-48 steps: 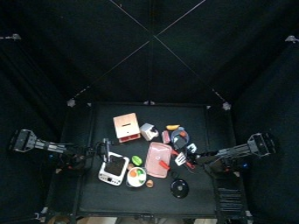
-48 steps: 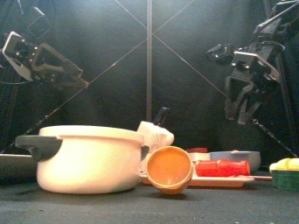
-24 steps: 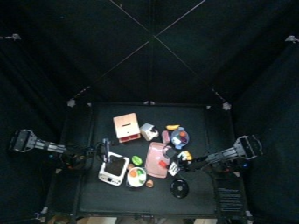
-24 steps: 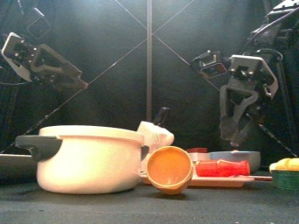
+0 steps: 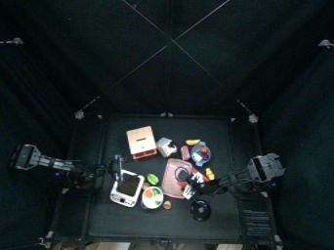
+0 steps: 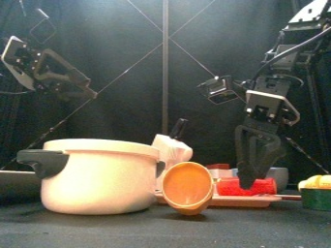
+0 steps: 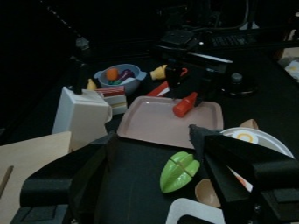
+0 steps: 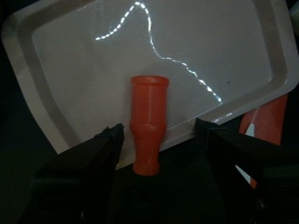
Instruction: Grab ketchup
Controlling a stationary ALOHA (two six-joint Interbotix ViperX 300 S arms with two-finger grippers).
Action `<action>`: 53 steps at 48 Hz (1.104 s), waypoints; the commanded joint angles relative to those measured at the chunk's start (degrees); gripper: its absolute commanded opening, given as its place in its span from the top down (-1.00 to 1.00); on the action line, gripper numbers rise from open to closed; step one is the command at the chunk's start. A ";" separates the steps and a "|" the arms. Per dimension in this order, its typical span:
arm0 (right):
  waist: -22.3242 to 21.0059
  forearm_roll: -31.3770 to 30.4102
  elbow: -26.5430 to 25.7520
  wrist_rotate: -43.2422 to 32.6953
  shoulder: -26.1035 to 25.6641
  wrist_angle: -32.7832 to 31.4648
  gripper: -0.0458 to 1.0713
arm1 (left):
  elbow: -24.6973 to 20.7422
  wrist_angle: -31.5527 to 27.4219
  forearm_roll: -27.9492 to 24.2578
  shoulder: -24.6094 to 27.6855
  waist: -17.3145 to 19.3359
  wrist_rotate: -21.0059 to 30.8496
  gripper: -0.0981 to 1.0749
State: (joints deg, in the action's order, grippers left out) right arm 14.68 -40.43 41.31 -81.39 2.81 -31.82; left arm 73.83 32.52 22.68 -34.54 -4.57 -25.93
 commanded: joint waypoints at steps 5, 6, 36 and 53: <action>-0.26 -0.18 -1.23 0.09 -0.88 -0.35 -0.63 | -0.62 0.18 0.00 0.00 0.00 0.09 -0.86; -0.26 -0.18 -1.14 0.09 -0.97 -0.35 -0.60 | -0.62 0.18 0.00 0.00 0.00 0.09 -0.86; 0.18 -0.62 -2.37 0.09 -5.19 -4.39 -0.30 | -0.44 0.26 0.00 0.00 0.00 0.09 -0.86; -0.26 -0.79 -2.46 -0.09 -5.45 -4.92 -0.29 | -0.44 0.18 0.00 0.00 0.00 0.00 -0.86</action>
State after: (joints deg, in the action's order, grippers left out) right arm 14.59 -41.04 40.08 -81.30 -0.70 -36.47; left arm 73.92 32.52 22.68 -34.54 -4.57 -25.93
